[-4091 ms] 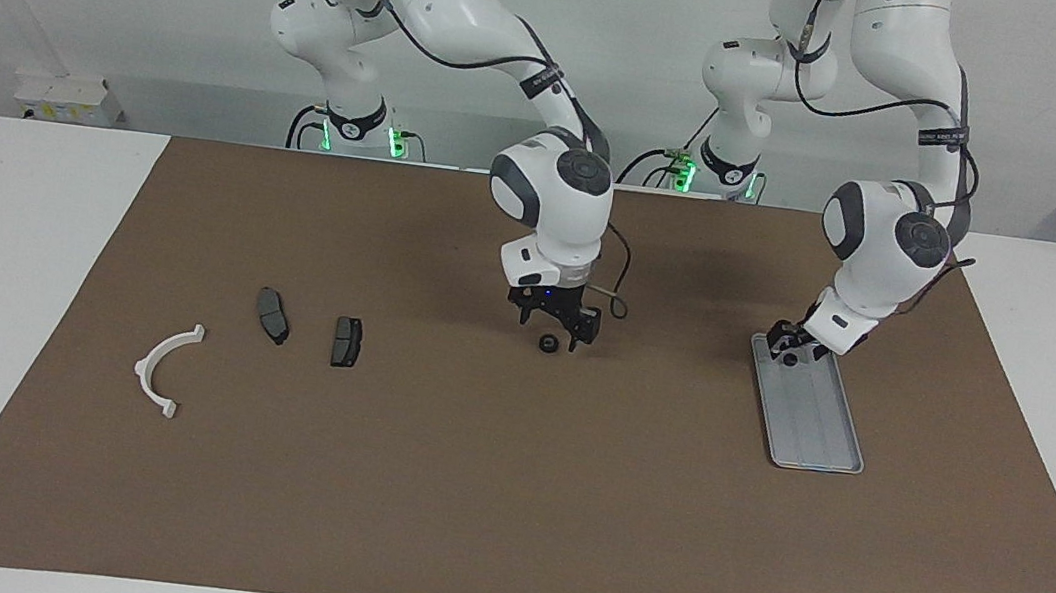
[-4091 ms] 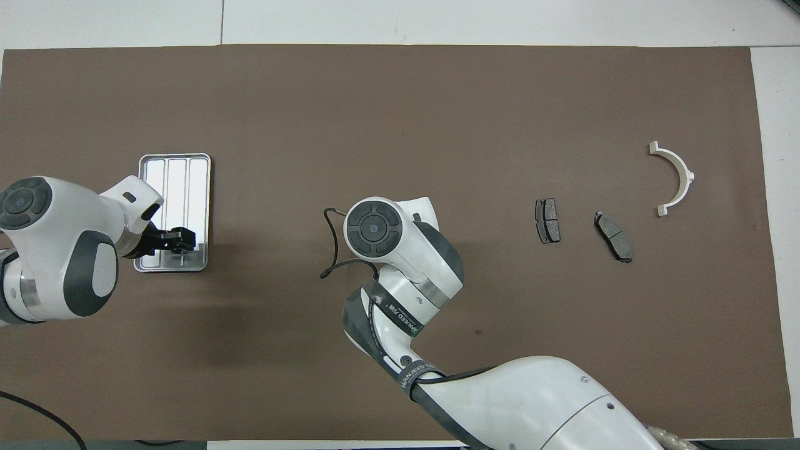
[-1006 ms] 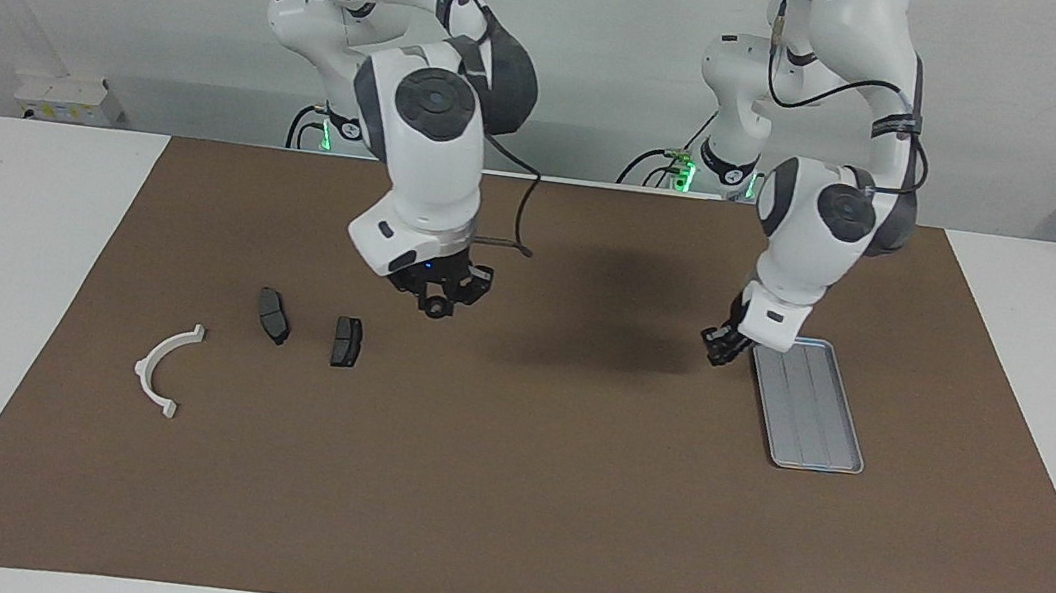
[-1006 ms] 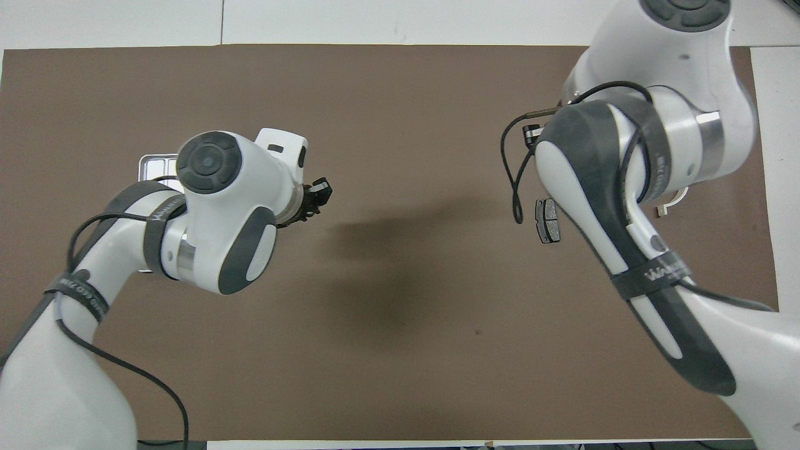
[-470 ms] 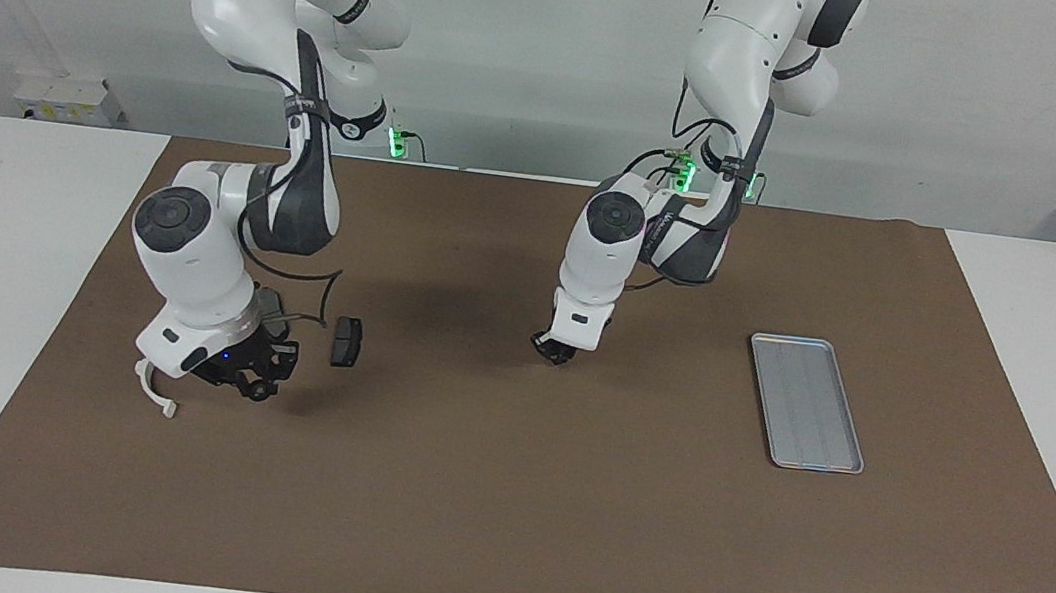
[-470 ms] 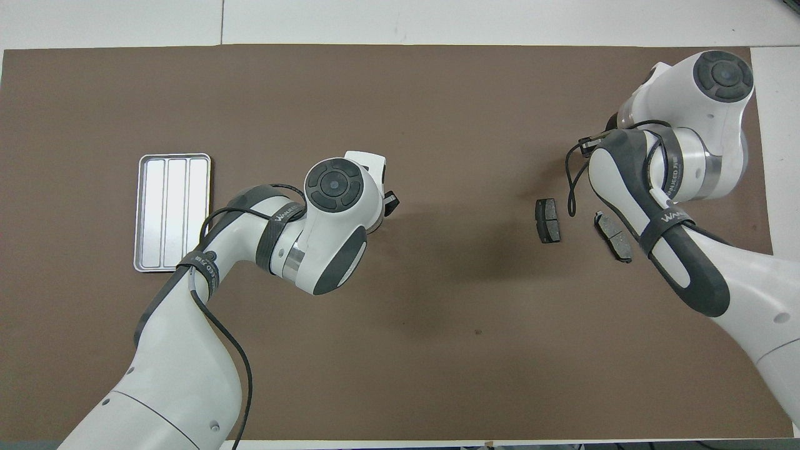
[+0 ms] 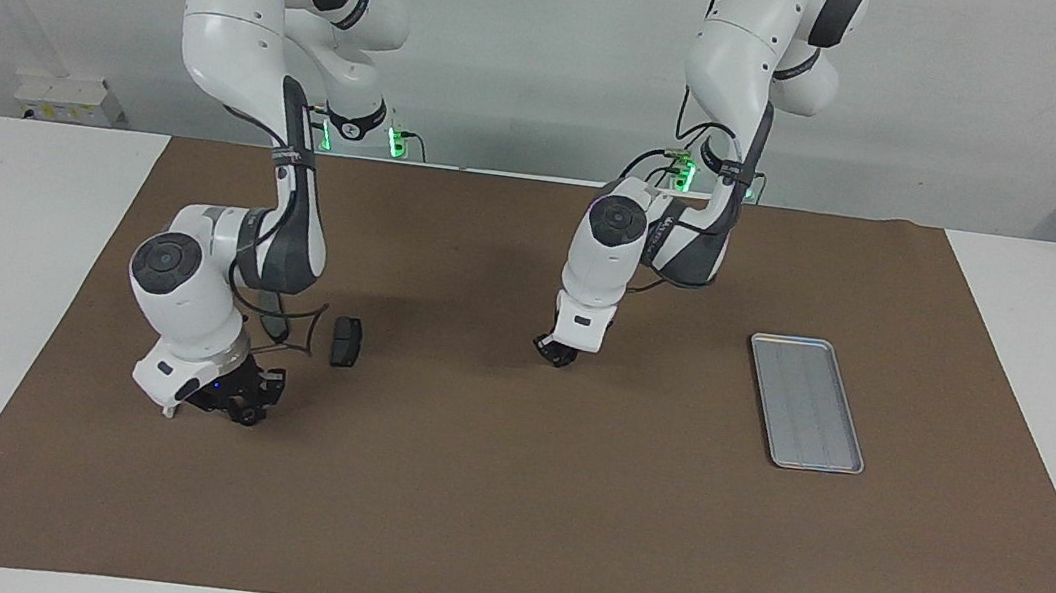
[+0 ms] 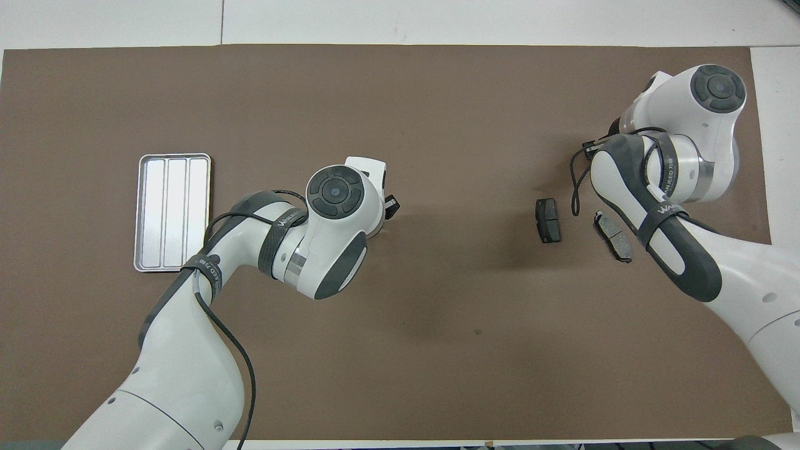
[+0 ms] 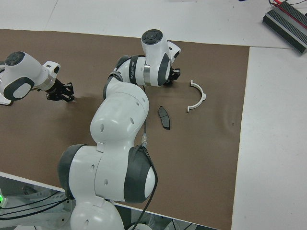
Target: Place bearing gear from tray to pile
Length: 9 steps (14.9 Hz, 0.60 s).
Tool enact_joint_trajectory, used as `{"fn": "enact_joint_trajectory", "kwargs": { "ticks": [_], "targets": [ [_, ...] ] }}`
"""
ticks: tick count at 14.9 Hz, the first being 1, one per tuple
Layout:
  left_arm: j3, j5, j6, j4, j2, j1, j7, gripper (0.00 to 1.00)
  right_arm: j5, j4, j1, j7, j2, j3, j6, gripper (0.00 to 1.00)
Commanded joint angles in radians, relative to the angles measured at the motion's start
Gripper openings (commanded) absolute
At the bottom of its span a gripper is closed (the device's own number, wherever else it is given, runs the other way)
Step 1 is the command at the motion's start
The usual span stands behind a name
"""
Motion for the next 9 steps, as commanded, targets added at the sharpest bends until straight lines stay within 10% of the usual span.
{"fn": "enact_joint_trajectory", "kwargs": {
  "ticks": [1, 2, 3, 9],
  "targets": [
    [0.028, 0.06, -0.085, 0.017, -0.027, -0.009, -0.021, 1.0, -0.013, -0.009, -0.016, -0.012, 0.008, 0.014, 0.031, 0.0],
    [0.035, 0.087, -0.132, 0.031, -0.041, 0.004, -0.01, 1.0, -0.011, -0.008, -0.01, -0.006, 0.007, 0.014, 0.028, 0.37],
    [0.037, 0.091, -0.159, 0.019, -0.089, 0.038, 0.008, 1.0, -0.011, -0.004, -0.002, 0.001, -0.002, 0.012, 0.018, 0.99],
    [0.035, 0.086, -0.465, -0.007, -0.353, 0.36, 0.501, 1.0, -0.013, 0.041, 0.136, 0.286, -0.117, 0.012, -0.234, 1.0]
  ]
}}
